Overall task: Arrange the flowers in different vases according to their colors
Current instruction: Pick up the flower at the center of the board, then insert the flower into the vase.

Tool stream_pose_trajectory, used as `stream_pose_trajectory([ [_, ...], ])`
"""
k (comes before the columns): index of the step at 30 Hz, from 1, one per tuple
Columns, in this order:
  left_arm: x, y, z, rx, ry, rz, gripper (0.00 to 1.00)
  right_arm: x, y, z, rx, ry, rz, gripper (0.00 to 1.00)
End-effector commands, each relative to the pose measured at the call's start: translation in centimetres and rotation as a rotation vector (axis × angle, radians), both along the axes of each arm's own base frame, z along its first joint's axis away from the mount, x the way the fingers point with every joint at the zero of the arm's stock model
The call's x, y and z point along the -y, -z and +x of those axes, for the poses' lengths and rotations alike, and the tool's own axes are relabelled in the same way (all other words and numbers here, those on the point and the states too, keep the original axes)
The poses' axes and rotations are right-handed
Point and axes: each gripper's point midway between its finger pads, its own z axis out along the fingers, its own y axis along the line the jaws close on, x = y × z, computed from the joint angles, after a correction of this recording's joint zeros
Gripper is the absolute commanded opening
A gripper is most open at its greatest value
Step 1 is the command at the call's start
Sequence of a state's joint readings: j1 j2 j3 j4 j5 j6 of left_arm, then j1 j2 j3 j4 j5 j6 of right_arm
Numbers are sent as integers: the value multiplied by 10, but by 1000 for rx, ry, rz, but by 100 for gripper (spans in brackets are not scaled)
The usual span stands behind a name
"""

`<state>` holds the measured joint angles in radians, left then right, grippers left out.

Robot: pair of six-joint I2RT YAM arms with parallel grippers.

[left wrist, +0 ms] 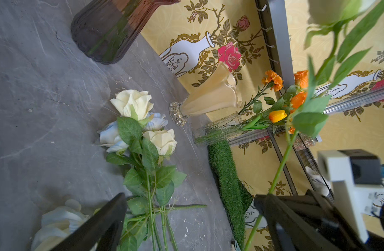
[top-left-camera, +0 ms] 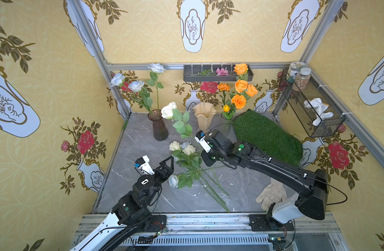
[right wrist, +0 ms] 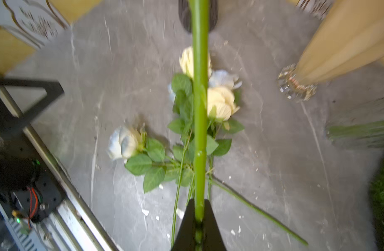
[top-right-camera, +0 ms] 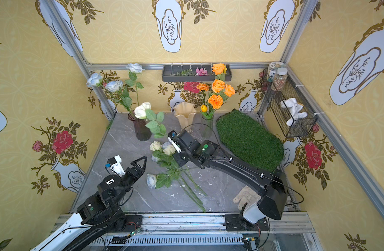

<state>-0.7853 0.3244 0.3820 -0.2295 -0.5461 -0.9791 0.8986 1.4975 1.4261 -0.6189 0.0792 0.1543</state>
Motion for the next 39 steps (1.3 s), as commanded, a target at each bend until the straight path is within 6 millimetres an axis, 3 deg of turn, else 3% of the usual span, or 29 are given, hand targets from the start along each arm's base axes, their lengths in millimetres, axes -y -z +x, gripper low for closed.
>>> stream_pose_trajectory([
  [1,2,-4,0,26,12,-13,100,-16,-72,39,198,75,256,0],
  [9,-1,-3,0,31,-2,-12,100,-33,-172,102,704,144,379,0],
  [13,-2,-2,1,35,-8,-6,100,-35,-210,138,823,176,397,0],
  [16,-3,-1,3,41,-21,-3,100,-25,-234,167,868,215,425,0],
  [21,-5,-1,6,48,-46,3,100,-5,-252,203,935,279,427,0],
  [25,-9,0,9,48,-72,16,100,7,-239,229,961,317,389,0],
  [28,-9,1,11,48,-82,23,100,12,-218,247,948,333,352,0],
  [39,-9,1,15,51,-102,37,100,22,-116,292,816,372,219,0],
])
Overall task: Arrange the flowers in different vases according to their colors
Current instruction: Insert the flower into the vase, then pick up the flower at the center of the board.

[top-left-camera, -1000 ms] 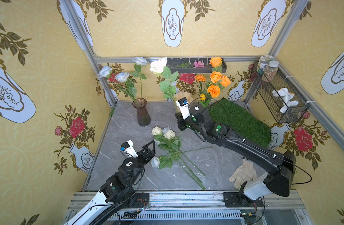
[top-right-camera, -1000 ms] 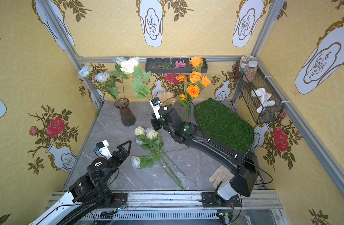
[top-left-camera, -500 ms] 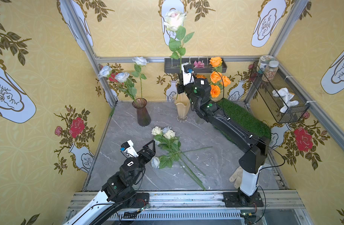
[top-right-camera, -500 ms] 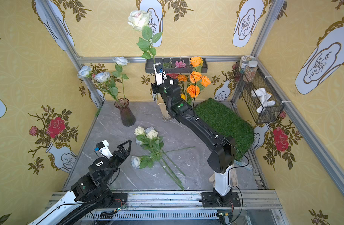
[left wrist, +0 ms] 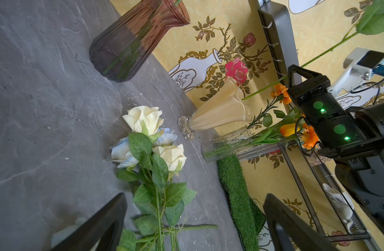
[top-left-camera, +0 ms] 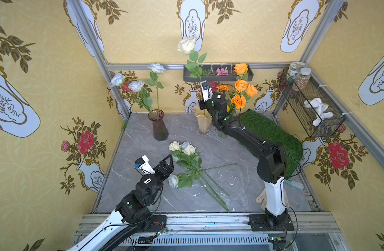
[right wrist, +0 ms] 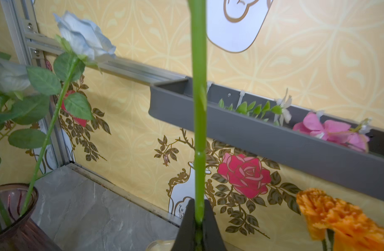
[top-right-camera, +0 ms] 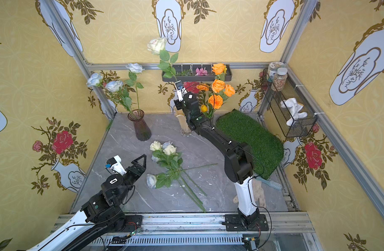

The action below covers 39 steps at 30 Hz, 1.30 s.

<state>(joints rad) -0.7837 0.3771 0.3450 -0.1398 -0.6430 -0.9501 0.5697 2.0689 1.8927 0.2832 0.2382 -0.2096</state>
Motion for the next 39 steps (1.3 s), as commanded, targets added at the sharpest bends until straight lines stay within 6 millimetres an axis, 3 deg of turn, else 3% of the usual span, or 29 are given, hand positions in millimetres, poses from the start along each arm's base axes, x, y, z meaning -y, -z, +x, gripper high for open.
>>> stream_pose_trajectory([
  [1,-1,-7,3,29,-16,-7,100,9,11,10,-16,36,37,0],
  [4,-1,-7,3,28,-16,-6,100,11,32,20,-99,55,7,0],
  [6,-1,-7,4,27,-18,-5,100,10,40,23,-142,68,-27,6],
  [8,-1,-7,4,27,-18,-7,100,11,41,19,-157,64,-39,25],
  [11,-1,-6,4,26,-18,-8,100,10,34,10,-159,52,-39,63],
  [12,-2,-7,4,27,-19,-10,100,10,31,6,-163,50,-40,70],
  [14,-2,-6,3,27,-18,-13,100,10,24,-1,-173,45,-47,74],
  [21,-3,-5,1,24,-16,-30,100,9,-6,-38,-203,13,-47,78],
  [26,-6,-4,-2,26,-19,-45,100,-2,-4,-92,-316,-77,-49,78],
  [31,-8,-3,-4,25,-18,-60,100,6,40,-158,-507,-115,-13,77],
  [35,-8,-2,-6,20,-12,-69,100,11,89,-205,-658,-167,1,73],
  [39,-8,-2,-9,16,-5,-77,100,15,138,-238,-830,-186,-39,68],
])
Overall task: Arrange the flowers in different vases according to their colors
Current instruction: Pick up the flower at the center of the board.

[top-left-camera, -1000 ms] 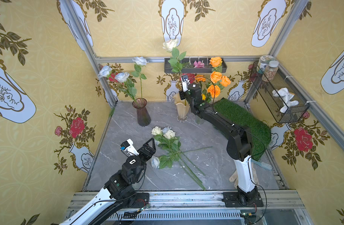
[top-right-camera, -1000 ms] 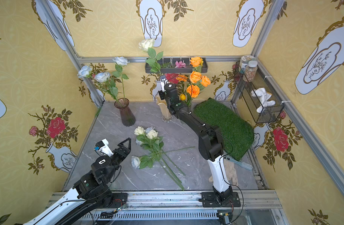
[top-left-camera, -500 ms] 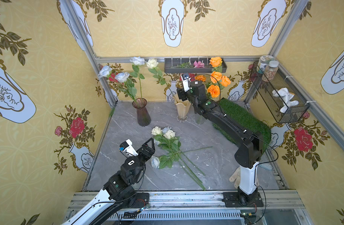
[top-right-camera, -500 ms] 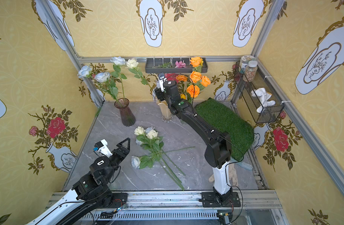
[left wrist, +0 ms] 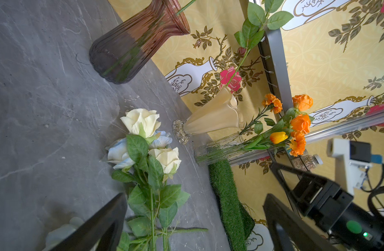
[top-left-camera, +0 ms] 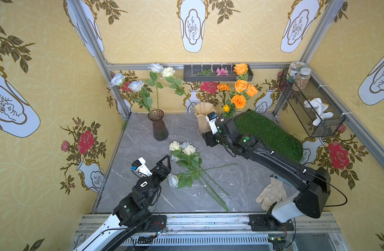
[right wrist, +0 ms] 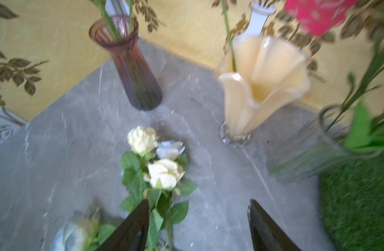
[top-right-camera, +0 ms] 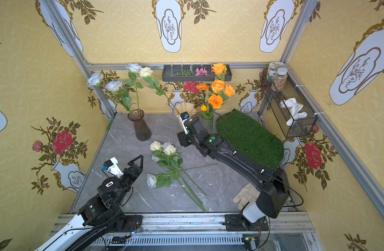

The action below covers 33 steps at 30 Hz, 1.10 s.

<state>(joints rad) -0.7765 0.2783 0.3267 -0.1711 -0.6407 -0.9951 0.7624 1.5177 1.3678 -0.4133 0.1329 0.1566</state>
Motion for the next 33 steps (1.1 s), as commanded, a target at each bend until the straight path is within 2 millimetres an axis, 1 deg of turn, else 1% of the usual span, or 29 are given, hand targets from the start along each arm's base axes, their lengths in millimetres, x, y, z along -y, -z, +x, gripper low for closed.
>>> stream_pose_trajectory([
  [1,0,4,-2,-9,10,-1,100,1,35,-27,-177,0,13,66],
  [4,-2,4,-5,-10,10,-13,100,5,70,-41,-287,4,-8,64],
  [7,-4,5,-6,-13,5,-23,100,9,102,-50,-366,9,-46,60],
  [9,-5,5,-7,-13,6,-26,100,7,117,-56,-417,5,-54,57],
  [10,-5,6,-7,-16,6,-27,100,5,125,-60,-447,-6,-51,51],
  [11,-5,6,-7,-17,5,-27,100,3,131,-63,-469,-16,-55,49],
  [13,-5,7,-7,-20,4,-27,100,0,146,-72,-506,-24,-75,47],
  [19,-3,8,-5,-36,1,-17,100,-20,173,-98,-539,-62,-103,43],
  [22,-2,7,-3,-41,-3,-11,100,-25,186,-106,-558,-70,-123,39],
  [24,-2,8,-3,-44,-3,-8,100,-25,196,-106,-572,-67,-140,36],
  [27,-1,9,-3,-47,-3,-5,100,-24,205,-103,-576,-63,-161,30],
  [30,-3,8,-3,-44,-9,-7,100,-28,210,-104,-585,-73,-167,23],
  [33,-3,9,-3,-43,-9,-7,100,-29,213,-103,-593,-68,-171,22],
])
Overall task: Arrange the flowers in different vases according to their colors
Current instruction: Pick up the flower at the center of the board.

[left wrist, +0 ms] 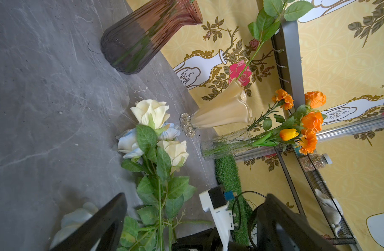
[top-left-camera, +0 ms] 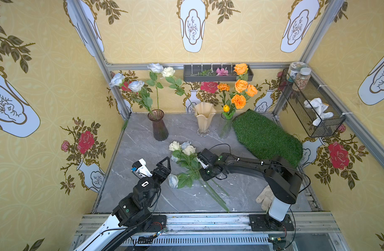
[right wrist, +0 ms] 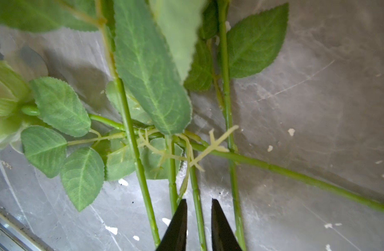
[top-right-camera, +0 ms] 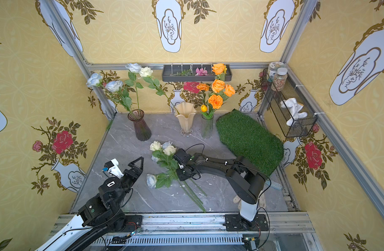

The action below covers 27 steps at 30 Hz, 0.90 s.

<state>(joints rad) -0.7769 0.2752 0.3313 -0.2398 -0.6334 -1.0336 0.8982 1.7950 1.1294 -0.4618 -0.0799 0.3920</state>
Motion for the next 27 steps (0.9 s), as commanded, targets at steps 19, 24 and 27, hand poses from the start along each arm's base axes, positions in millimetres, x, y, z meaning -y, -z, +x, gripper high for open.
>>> stream_pose_trajectory([
  [19,-3,-4,-1,19,-8,-22,100,-3,-17,-14,49,-4,-12,25],
  [24,-3,-4,-2,19,-7,-24,100,-5,-5,-15,34,-2,-20,25],
  [27,-4,-4,-2,21,-9,-27,100,-7,-1,-14,32,-5,-25,25],
])
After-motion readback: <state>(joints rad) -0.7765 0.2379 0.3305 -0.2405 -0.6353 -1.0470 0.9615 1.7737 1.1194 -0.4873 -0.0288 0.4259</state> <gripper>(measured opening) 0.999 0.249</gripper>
